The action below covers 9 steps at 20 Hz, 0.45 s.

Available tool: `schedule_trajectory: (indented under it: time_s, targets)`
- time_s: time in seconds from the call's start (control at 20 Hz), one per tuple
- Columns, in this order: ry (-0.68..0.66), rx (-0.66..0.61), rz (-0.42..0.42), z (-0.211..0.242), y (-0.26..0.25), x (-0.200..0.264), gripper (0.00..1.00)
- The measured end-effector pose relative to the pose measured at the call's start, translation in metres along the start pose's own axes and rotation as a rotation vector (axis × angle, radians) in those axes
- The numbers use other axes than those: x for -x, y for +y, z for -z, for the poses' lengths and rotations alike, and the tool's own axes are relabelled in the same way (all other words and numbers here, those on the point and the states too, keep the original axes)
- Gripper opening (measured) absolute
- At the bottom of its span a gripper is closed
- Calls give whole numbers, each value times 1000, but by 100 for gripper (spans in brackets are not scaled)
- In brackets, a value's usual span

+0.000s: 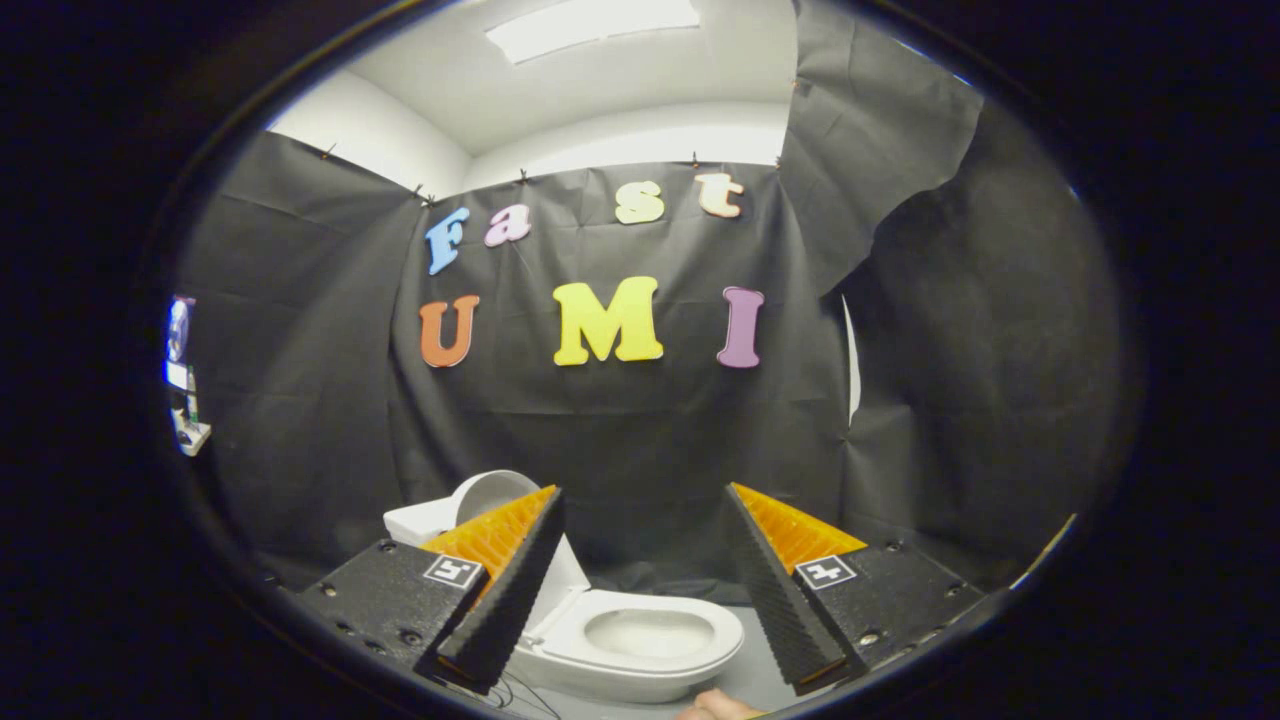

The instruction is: Open the toilet lid.

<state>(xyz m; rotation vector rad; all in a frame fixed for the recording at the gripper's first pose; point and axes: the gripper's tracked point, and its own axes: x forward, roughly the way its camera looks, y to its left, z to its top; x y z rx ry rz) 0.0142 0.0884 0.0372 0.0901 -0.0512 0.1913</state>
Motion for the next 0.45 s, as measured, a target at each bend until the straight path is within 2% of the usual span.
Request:
schedule_trajectory:
  time_s: [0.45]
  targets:
    - [12, -15, 12, -1, -12, 2, 98]
